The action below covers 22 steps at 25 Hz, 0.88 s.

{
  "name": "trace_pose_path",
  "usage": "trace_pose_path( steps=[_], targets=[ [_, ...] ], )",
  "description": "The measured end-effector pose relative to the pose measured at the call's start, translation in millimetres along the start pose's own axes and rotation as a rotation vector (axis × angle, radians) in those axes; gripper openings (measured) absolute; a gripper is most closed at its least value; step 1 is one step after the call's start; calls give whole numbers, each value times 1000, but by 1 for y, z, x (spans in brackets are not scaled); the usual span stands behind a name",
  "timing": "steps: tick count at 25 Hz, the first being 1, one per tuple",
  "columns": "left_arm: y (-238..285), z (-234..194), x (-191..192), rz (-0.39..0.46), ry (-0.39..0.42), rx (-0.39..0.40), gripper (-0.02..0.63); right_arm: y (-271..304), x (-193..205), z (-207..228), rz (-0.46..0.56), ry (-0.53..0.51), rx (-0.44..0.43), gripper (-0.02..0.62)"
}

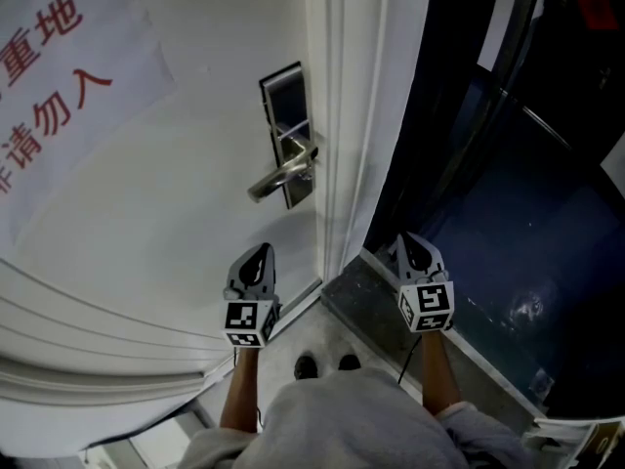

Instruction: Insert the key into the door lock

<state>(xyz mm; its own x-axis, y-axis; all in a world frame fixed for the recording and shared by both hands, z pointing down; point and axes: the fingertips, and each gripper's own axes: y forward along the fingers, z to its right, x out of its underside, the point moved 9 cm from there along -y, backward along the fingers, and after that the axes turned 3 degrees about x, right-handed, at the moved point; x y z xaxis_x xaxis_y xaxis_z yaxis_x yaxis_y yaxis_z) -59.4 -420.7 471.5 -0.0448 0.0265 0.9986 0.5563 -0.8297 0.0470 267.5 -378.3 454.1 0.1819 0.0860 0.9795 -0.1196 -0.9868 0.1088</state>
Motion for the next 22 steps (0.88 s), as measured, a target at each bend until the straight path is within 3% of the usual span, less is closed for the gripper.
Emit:
trace_pose_path(
  steps=[22],
  targets=[
    [0, 0, 4, -4, -9, -12, 18, 7, 3, -3, -14, -16, -20, 21]
  ],
)
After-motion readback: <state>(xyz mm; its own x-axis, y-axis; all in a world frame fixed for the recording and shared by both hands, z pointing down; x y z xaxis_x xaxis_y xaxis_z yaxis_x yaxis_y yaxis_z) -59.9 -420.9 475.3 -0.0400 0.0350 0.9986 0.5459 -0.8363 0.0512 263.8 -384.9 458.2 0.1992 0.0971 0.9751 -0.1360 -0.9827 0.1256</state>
